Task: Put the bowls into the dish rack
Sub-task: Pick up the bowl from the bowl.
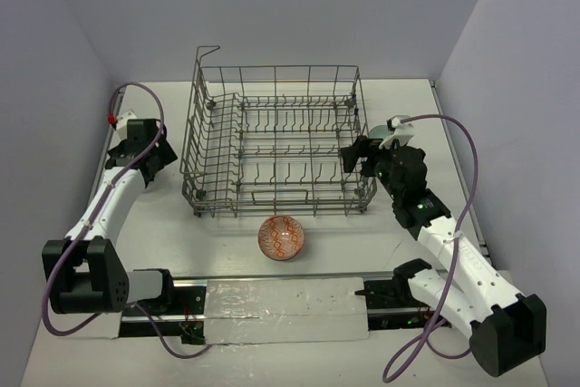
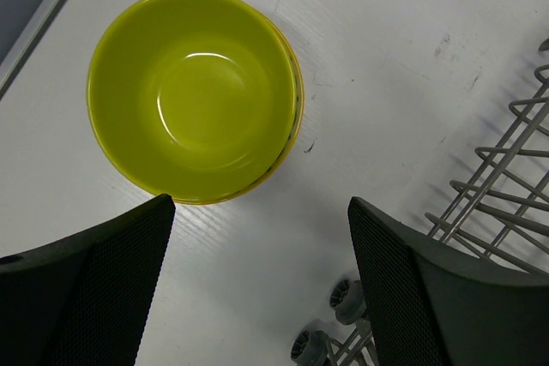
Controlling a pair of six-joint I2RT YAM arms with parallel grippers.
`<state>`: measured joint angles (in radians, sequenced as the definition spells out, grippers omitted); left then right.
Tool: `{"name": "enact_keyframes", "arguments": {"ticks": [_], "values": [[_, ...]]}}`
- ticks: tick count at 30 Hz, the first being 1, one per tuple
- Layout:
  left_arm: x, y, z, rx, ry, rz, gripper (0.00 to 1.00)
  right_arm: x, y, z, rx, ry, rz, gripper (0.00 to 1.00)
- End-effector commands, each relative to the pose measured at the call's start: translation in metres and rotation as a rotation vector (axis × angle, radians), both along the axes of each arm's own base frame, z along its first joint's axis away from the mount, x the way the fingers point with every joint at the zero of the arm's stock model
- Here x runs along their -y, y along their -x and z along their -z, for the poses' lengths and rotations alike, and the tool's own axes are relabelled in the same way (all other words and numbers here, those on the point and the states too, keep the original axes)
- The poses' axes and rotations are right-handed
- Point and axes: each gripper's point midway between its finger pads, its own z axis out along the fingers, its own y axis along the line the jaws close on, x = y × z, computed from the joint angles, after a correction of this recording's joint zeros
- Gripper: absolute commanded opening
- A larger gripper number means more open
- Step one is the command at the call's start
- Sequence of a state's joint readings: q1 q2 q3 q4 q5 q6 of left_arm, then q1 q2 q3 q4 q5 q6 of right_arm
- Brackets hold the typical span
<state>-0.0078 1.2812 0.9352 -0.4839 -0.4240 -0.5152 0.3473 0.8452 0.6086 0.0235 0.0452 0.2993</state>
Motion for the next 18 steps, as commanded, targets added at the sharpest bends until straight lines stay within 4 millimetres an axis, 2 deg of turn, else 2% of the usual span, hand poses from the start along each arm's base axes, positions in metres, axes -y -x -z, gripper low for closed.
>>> {"name": "enact_keyframes", "arguments": {"ticks": [1,2,13,18], "values": [[0.008,-0.010,-0.009,0.043,0.046,0.025,0.88,-0.001,-0.005,-0.026,0.055,-0.026,0.012,0.96],[0.002,-0.009,-0.007,0.043,0.057,0.010,0.88,-0.001,-0.005,-0.025,0.054,-0.024,0.010,0.96],[-0.006,-0.009,0.008,-0.004,0.065,-0.020,0.83,-0.006,-0.006,-0.023,0.041,-0.018,-0.013,0.92],[-0.007,-0.009,0.013,-0.023,0.063,-0.022,0.75,-0.005,-0.007,-0.022,0.035,-0.015,-0.012,0.91]]}}
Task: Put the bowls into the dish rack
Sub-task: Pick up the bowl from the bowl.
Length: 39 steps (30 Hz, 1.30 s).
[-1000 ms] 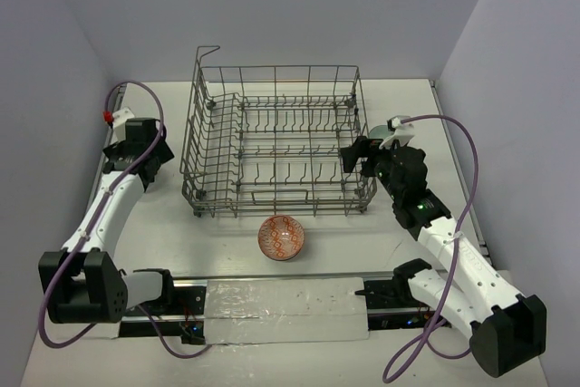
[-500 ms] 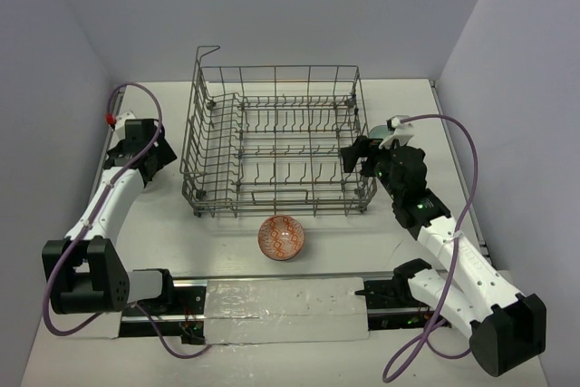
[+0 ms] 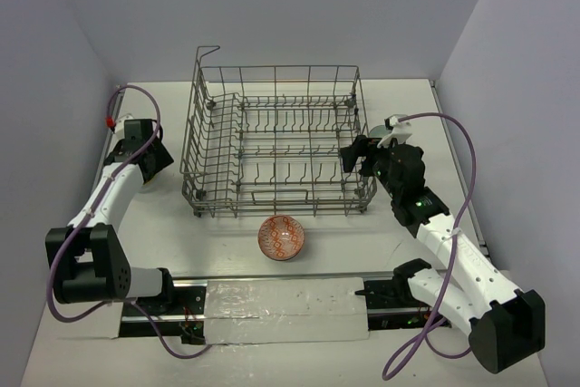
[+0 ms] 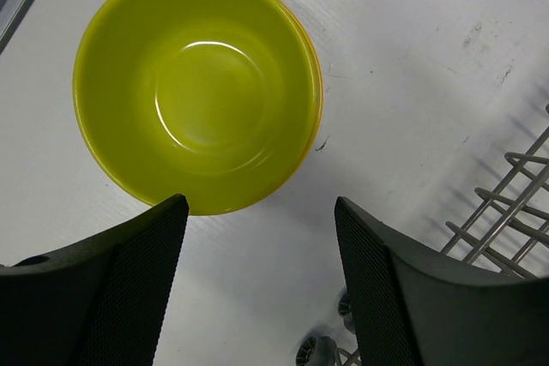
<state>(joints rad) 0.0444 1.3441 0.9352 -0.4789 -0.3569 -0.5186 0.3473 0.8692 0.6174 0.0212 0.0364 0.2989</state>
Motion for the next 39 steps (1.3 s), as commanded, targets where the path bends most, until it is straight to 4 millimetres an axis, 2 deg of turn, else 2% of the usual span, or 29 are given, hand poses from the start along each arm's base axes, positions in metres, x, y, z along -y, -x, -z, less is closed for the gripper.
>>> {"name": "enact_keyframes", "arguments": {"ticks": [1,4,16,20,24,35,39], "values": [[-0.001,-0.009,-0.007,0.029,0.008,-0.012,0.73,-0.003,-0.004,-0.027,0.055,-0.020,-0.002,0.91],[-0.002,-0.009,-0.006,0.022,0.008,-0.010,0.66,-0.002,-0.004,-0.027,0.057,-0.020,0.001,0.91],[-0.003,-0.008,0.002,-0.009,0.001,-0.013,0.62,-0.001,-0.004,-0.028,0.057,-0.015,0.006,0.91],[-0.003,-0.007,0.004,-0.021,0.000,-0.012,0.49,-0.001,-0.004,-0.026,0.054,-0.014,0.005,0.91],[-0.004,-0.009,0.002,-0.013,-0.003,-0.015,0.46,-0.001,-0.004,-0.026,0.052,-0.015,0.005,0.91],[-0.003,-0.008,0.008,-0.036,-0.003,-0.014,0.48,-0.002,-0.005,-0.025,0.048,-0.014,0.004,0.91],[-0.008,-0.006,0.011,-0.060,-0.023,-0.030,0.46,-0.002,-0.005,-0.024,0.044,-0.014,0.002,0.91]]}}
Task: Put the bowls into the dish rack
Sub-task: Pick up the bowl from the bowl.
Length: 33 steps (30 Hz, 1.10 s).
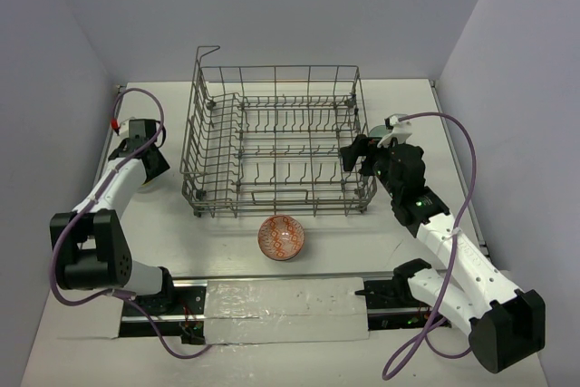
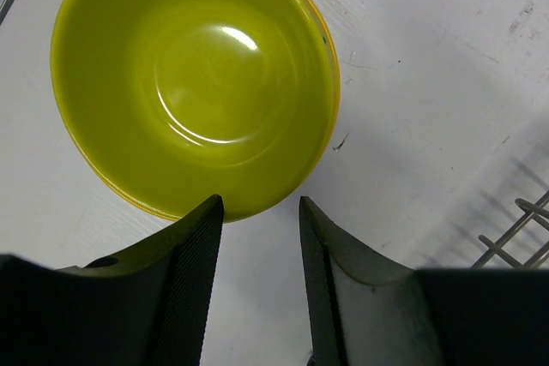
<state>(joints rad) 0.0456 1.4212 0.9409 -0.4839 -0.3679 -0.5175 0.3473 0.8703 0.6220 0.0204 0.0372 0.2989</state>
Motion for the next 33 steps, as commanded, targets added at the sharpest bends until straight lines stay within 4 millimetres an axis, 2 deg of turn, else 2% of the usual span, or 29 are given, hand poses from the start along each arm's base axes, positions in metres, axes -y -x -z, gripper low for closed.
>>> {"name": "enact_keyframes", "arguments": {"ticks": [1,15,19,22,25,33], "values": [[-0.007,-0.007,-0.012,0.017,-0.021,-0.025,0.45,-0.002,-0.004,-0.022,0.041,-0.011,0.000,0.91],[-0.009,-0.009,-0.019,0.036,-0.035,-0.036,0.40,-0.002,-0.005,-0.021,0.035,-0.010,0.003,0.91],[-0.011,-0.009,-0.022,0.042,-0.043,-0.041,0.30,-0.002,-0.006,-0.021,0.036,-0.010,0.001,0.91],[-0.012,-0.009,-0.024,0.047,-0.048,-0.045,0.26,-0.002,-0.006,-0.021,0.035,-0.010,0.001,0.91],[-0.012,-0.009,-0.028,0.061,-0.053,-0.045,0.17,-0.002,-0.006,-0.021,0.035,-0.010,0.001,0.91],[-0.015,-0.010,-0.035,0.079,-0.064,-0.055,0.15,-0.003,-0.006,-0.018,0.026,-0.009,0.000,0.91]]}}
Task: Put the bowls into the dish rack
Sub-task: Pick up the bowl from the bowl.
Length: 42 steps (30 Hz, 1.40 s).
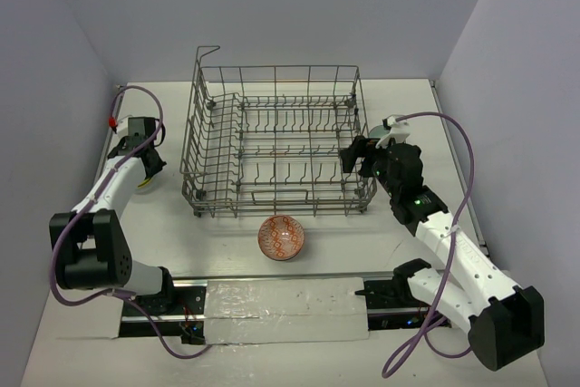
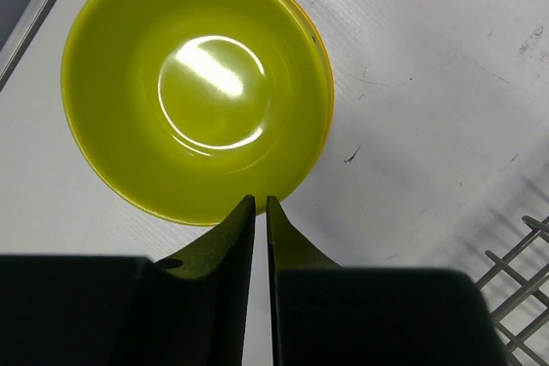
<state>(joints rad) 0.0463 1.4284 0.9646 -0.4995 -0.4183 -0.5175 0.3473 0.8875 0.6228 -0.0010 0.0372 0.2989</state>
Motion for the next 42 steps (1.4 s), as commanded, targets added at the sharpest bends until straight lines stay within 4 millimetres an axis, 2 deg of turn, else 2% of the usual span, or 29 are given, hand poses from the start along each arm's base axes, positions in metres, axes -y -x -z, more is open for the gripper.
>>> {"name": "enact_keyframes", "arguments": {"ticks": [1,7,12,20,31,42], "values": [[-0.006,-0.008,-0.030,0.083,-0.026,-0.023,0.17,-0.003,-0.007,-0.028,0.063,-0.022,0.000,0.91],[-0.009,-0.009,-0.040,0.107,-0.045,-0.025,0.39,-0.004,-0.008,-0.027,0.057,-0.021,-0.003,0.91],[-0.004,-0.010,-0.041,0.112,-0.053,0.008,0.49,-0.004,-0.008,-0.027,0.053,-0.021,-0.002,0.91],[0.009,-0.016,-0.030,0.083,-0.038,0.068,0.51,-0.004,-0.009,-0.026,0.051,-0.018,-0.001,0.91],[0.006,-0.019,-0.021,0.050,-0.047,0.067,0.53,-0.005,-0.009,-0.025,0.049,-0.018,-0.004,0.91],[0.001,-0.019,-0.011,0.009,-0.063,0.044,0.50,-0.004,-0.008,-0.025,0.049,-0.019,-0.002,0.91]]}}
